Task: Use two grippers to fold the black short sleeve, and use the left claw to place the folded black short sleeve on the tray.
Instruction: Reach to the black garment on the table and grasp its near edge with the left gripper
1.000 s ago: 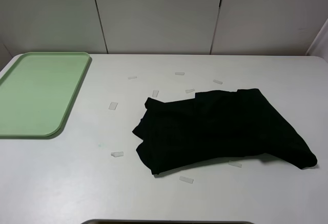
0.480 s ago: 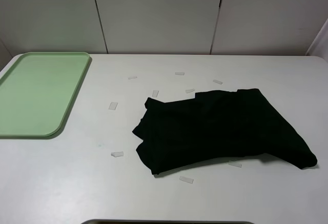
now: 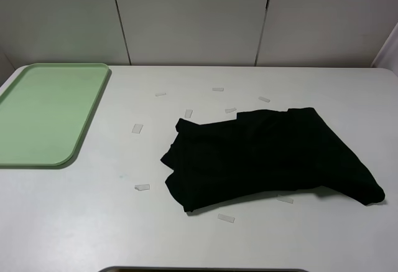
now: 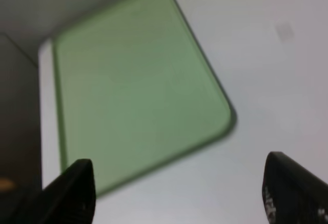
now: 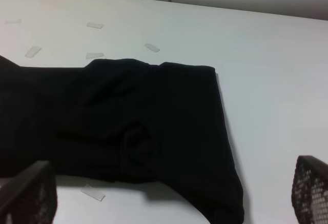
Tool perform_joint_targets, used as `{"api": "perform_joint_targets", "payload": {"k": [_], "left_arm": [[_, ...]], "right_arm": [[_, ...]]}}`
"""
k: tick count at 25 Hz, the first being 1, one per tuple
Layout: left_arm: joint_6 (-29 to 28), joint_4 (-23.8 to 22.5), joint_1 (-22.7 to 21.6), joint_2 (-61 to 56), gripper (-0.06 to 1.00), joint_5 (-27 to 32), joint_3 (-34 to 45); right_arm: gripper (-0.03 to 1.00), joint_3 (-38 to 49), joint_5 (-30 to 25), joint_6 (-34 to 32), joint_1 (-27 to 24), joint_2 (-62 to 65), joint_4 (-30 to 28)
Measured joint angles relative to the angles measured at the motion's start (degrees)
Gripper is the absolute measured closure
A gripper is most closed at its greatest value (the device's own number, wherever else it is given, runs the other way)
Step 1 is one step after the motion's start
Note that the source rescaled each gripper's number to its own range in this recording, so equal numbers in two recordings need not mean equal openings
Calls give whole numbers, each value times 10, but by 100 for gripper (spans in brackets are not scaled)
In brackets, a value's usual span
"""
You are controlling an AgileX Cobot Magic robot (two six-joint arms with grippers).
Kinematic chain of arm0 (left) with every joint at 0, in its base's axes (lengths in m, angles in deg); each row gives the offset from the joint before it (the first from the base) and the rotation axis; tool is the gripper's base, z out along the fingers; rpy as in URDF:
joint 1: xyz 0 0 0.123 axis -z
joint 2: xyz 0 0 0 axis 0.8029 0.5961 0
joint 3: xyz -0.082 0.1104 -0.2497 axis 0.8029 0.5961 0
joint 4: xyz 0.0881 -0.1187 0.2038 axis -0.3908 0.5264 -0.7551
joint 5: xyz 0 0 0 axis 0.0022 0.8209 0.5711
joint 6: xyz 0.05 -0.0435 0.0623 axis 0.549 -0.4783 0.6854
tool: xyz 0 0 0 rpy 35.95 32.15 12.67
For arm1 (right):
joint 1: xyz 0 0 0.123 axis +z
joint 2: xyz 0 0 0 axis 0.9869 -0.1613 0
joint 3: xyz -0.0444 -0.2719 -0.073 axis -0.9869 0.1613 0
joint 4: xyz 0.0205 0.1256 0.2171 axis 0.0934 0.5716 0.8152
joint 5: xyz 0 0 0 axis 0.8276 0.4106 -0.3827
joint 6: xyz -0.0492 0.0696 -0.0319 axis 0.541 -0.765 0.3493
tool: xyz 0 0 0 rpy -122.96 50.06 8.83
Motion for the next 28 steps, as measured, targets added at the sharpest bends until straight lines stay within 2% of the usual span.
{"api": "perform_joint_targets", "payload": {"k": [7, 13, 16, 19, 23, 28], "left_arm": [[0, 10, 0, 0, 28, -18, 0], [0, 110, 0, 1, 28, -63, 0], [-4, 139, 0, 26, 28, -80, 0], [-30, 158, 0, 74, 28, -96, 0], [-51, 174, 0, 163, 28, -162, 1], [-54, 243, 0, 288, 28, -257, 1]], "right_arm": [[-3, 0, 0, 0, 0, 0, 0], [-3, 0, 0, 0, 0, 0, 0], [-3, 0, 0, 0, 0, 0, 0], [-3, 0, 0, 0, 0, 0, 0], [-3, 0, 0, 0, 0, 0, 0], [-3, 0, 0, 0, 0, 0, 0]]}}
